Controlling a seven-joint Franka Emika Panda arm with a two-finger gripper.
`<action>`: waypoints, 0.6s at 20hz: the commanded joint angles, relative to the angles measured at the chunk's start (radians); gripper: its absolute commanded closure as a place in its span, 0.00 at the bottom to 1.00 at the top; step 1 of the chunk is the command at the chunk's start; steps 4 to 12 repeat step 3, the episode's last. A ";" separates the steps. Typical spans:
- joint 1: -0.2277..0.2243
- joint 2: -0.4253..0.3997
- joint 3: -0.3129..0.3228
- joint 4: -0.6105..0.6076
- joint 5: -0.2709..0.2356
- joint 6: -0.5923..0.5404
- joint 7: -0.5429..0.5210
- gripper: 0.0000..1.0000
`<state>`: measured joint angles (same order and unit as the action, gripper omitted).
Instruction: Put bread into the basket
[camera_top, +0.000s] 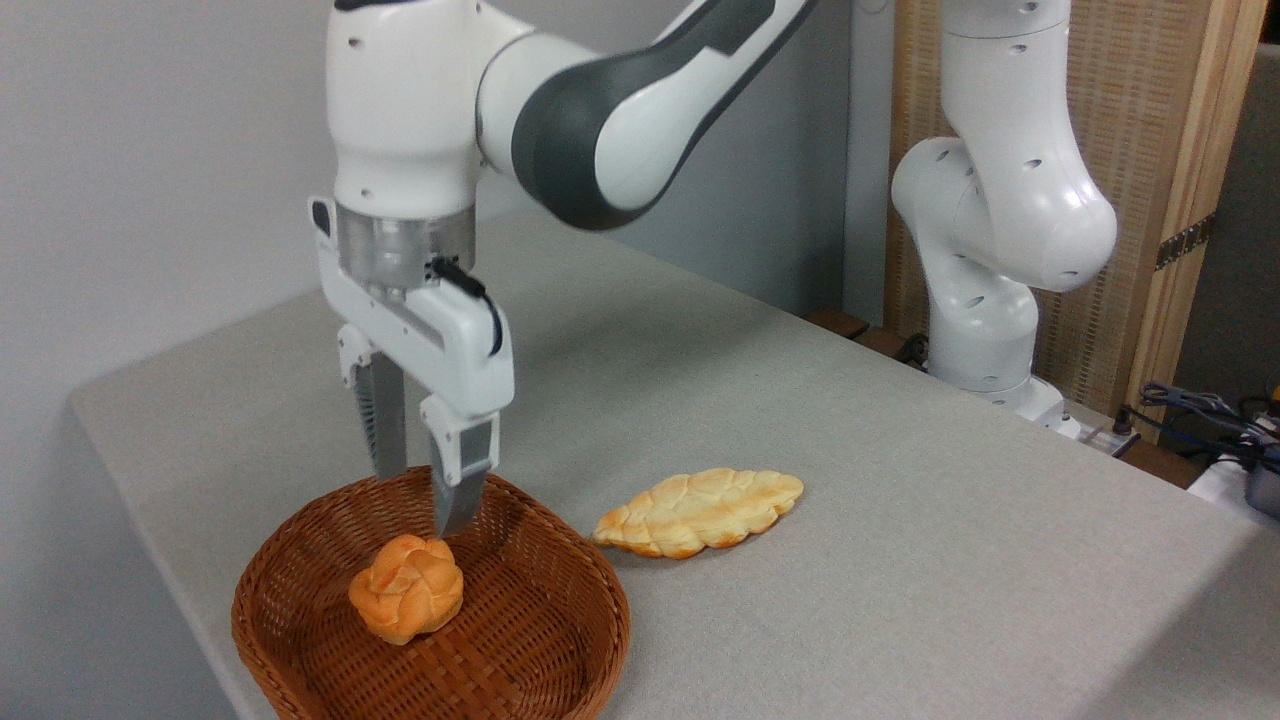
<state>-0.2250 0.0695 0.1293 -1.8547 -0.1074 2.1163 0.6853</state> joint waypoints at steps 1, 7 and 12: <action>-0.007 -0.028 0.012 0.055 0.047 -0.166 -0.026 0.00; -0.005 -0.030 0.026 0.061 0.041 -0.197 -0.027 0.00; -0.005 -0.030 0.026 0.061 0.041 -0.197 -0.027 0.00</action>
